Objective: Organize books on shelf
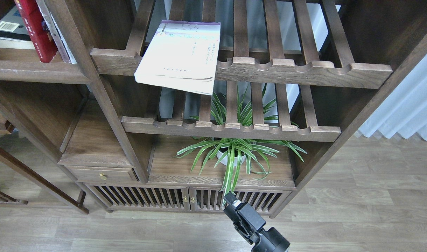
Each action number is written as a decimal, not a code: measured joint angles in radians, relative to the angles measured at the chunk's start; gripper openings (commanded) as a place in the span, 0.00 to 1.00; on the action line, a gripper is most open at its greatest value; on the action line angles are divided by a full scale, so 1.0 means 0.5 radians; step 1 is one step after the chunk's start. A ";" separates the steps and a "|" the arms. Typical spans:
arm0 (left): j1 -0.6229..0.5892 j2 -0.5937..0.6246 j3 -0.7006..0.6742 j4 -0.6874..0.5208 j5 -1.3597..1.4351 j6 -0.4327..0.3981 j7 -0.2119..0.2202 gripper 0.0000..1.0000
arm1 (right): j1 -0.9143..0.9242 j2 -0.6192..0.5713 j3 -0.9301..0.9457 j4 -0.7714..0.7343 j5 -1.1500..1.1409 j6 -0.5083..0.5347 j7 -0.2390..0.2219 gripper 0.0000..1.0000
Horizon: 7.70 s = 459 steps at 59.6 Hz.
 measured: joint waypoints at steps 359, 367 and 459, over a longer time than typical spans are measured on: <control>0.181 0.380 -0.162 0.125 -0.358 -0.001 0.129 0.10 | 0.351 0.000 -0.535 0.129 -0.406 0.000 0.058 1.00; -0.076 0.351 -0.126 0.217 -0.123 0.000 0.131 0.10 | 0.351 0.000 -0.534 0.129 -0.407 0.000 0.056 1.00; -1.015 -0.161 0.444 0.759 0.186 0.000 0.200 0.74 | 0.355 0.000 -0.310 0.111 -0.202 0.000 0.059 1.00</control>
